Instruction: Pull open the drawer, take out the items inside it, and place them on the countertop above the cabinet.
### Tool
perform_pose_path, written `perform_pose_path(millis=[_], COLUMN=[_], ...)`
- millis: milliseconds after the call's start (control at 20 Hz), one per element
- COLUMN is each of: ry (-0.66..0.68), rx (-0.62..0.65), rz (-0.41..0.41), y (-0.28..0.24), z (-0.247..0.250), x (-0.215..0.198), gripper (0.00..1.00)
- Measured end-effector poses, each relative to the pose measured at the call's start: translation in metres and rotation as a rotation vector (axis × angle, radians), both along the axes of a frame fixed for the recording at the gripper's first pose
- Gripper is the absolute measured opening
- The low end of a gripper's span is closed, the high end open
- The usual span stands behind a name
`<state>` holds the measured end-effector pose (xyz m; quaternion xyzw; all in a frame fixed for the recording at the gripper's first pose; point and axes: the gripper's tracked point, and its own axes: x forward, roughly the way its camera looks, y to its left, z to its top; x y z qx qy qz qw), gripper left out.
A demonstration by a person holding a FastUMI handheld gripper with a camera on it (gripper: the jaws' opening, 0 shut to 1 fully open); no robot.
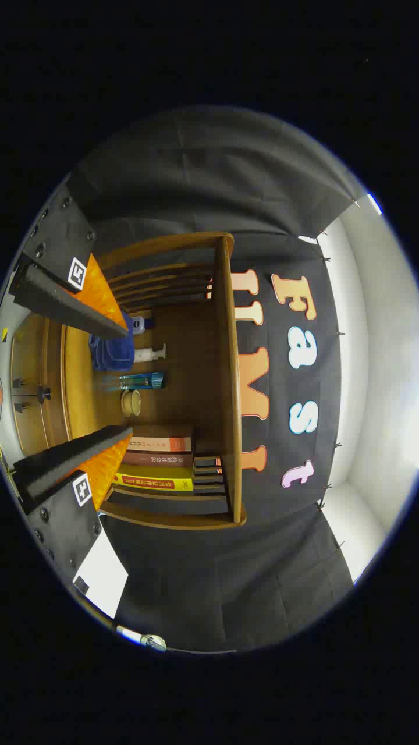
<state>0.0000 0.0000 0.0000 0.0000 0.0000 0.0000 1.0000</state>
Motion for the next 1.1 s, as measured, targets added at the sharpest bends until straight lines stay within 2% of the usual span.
perform_pose_path(millis=[250,450,850,1100], ry=[0.002,-0.006,0.013,0.019], rx=[0.021,0.025,0.03,0.006], rz=[0.039,0.103,0.081,0.099], y=[0.016,0.041,0.032,0.034], z=[-0.003,-0.003,-0.01,-0.014], x=[0.0,-0.006,-0.002,-0.006], gripper=[0.98,0.98,0.98,0.98])
